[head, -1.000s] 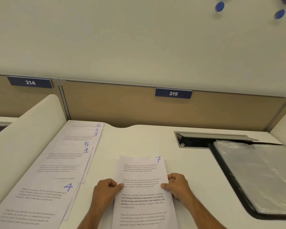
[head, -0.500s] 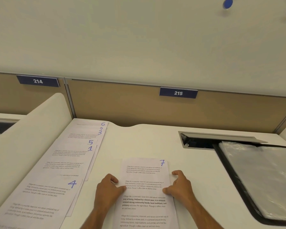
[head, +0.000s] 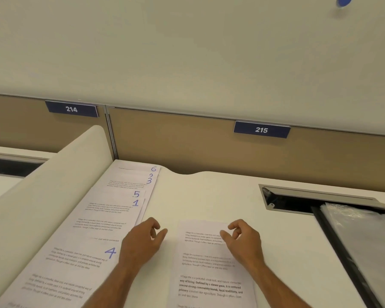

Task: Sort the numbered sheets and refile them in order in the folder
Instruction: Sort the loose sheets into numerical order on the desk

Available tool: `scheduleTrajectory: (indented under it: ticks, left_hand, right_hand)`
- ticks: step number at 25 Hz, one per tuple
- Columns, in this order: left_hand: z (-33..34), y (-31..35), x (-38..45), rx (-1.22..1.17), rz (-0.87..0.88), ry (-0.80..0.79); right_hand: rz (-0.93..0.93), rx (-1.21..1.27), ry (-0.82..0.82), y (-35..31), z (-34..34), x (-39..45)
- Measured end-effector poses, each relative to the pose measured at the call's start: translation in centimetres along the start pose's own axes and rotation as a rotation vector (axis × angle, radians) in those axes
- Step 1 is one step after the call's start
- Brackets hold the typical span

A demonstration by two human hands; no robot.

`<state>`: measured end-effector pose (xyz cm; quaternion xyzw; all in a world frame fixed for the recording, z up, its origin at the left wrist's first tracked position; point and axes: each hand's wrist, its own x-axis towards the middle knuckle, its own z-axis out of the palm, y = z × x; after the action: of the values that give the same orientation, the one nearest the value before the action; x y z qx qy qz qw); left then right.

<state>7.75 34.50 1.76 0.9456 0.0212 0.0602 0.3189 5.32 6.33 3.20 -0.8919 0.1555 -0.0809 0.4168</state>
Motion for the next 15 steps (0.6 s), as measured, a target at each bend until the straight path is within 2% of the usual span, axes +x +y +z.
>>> scheduleTrajectory:
  ticks: [4, 9, 15]
  left_hand:
    - [-1.0, -3.9, 5.7, 0.2, 0.227, 0.137]
    - [-2.1, -6.2, 13.8, 0.397, 0.162, -0.022]
    - [-1.3, -7.9, 21.6, 0.518, 0.12, -0.101]
  right_hand:
    - [-0.151, -0.083, -0.084, -3.6, 3.6, 3.6]
    - [-0.361, -0.165, -0.193, -8.7, 10.7, 11.0]
    - [-0.413, -0.148, -0.228, -13.4, 18.3, 19.5]
